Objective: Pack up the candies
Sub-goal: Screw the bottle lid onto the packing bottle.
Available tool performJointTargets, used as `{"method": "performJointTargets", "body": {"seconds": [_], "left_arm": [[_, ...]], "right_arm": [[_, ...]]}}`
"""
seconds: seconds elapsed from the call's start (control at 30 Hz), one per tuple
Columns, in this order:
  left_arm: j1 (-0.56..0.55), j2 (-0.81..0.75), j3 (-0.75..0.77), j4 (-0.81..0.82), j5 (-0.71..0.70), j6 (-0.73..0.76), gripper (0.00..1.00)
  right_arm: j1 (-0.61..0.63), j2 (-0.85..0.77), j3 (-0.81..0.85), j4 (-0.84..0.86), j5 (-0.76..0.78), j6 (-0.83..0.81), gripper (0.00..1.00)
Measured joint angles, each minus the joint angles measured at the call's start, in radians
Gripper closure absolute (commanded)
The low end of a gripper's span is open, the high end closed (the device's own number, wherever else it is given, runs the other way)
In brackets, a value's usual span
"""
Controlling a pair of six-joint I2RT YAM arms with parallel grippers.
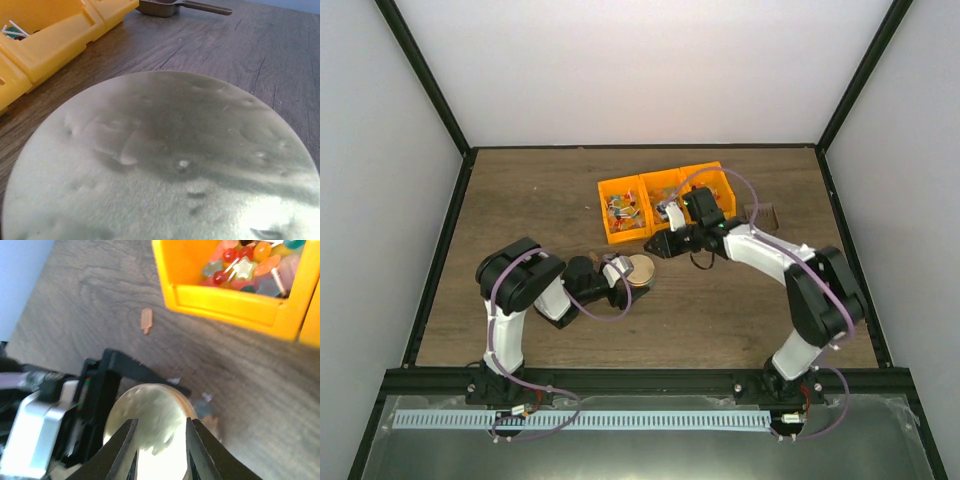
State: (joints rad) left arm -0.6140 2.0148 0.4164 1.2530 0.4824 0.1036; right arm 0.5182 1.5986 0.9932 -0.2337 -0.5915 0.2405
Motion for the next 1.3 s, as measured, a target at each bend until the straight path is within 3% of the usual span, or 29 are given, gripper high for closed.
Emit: {"method": "performJointTargets", "body": {"seconds": [0.23, 0.33, 0.53, 0.87, 1.3], "left_arm": [[0.0, 0.0, 0.0, 0.0, 0.0, 0.0, 0.16], [0.0, 0.0, 0.0, -0.001, 0.0, 0.0, 0.16], [0.0, -0.001, 0.0, -0.002, 0.0, 0.001, 0.16], [0.0, -0.001, 0.0, -0.002, 0.006, 0.005, 0.16], [-0.01, -0.001, -0.006, -0.004, 0.089, 0.031, 0.16]], "right_arm": [[0.0, 0.17, 0.098, -0.048, 0.02, -0.088, 0.81], [0.001, 0.189, 0.105, -0.054, 0.001, -0.096, 0.84], [0.003, 0.191, 0.107, -0.047, -0.018, -0.102, 0.99], [0.0, 0.17, 0.031, 0.056, -0.062, -0.098, 0.99], [0.007, 0.01, -0.22, 0.261, -0.043, -0.03, 0.99]]}}
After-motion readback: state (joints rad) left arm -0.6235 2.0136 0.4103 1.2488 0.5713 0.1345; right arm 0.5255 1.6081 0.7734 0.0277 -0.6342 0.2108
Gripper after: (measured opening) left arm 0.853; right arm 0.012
